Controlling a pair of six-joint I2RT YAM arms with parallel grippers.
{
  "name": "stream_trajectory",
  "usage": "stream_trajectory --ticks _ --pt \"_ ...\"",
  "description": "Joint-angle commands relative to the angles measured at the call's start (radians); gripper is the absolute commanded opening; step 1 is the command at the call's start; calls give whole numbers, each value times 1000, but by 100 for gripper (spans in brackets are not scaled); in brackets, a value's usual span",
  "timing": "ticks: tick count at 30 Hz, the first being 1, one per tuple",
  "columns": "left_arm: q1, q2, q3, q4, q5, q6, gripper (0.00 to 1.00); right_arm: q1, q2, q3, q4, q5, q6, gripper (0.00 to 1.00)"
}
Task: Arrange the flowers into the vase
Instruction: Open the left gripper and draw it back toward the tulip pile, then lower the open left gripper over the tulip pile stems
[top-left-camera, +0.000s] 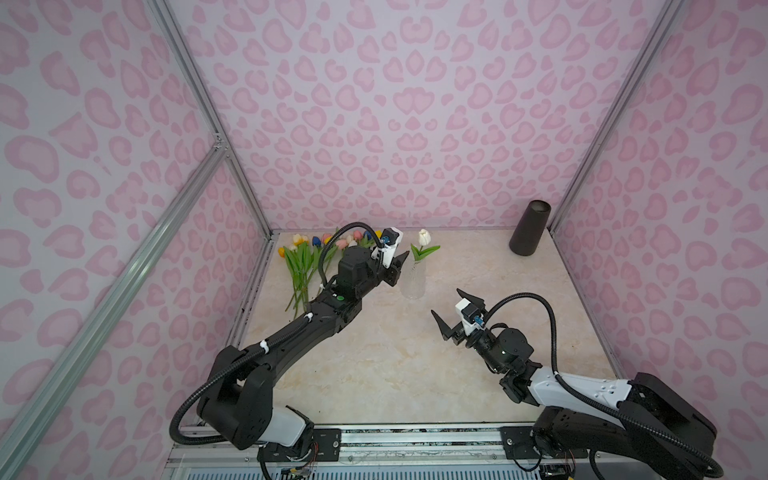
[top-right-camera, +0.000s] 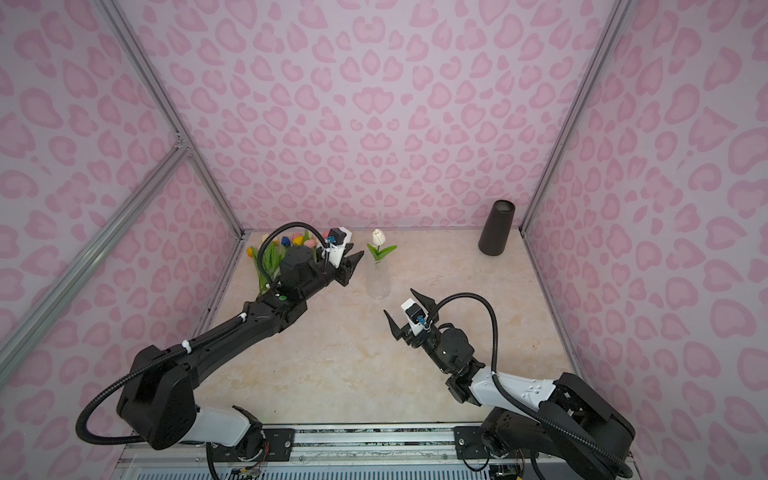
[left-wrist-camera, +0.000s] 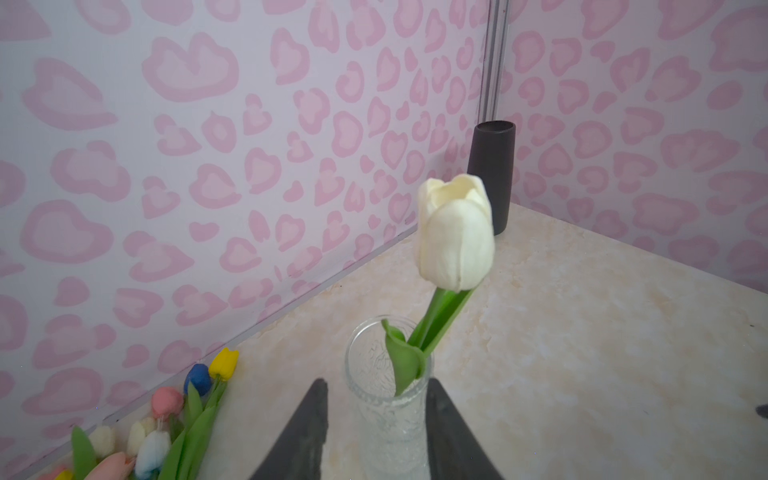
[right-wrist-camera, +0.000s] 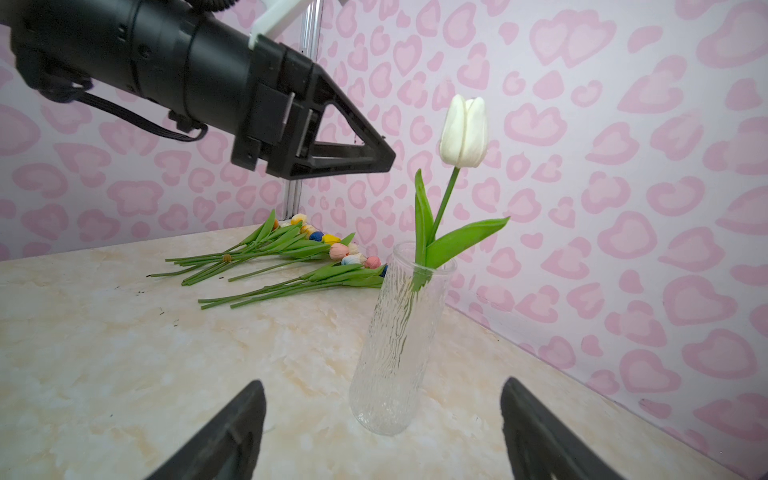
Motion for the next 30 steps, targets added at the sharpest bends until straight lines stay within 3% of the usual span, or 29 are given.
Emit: stream_trajectory --ticks 1,9,14,19,26,30 --pt "41 -80 -58 -52 -15 2 40 1 -1 -6 35 3 7 88" --pt "280 -151 -160 -131 -3 -185 40 1 8 -4 52 -23 23 87" --pt "345 -73 -174 -210 -119 -190 39 1 2 -3 41 -20 15 87" --pt "458 115 -33 -357 -146 -243 38 1 14 -1 50 -25 18 87" --pt "481 348 161 -549 -199 -203 38 3 12 -3 45 -21 11 87" --pt "490 411 210 -558 -202 -176 40 3 29 0 57 -23 12 87"
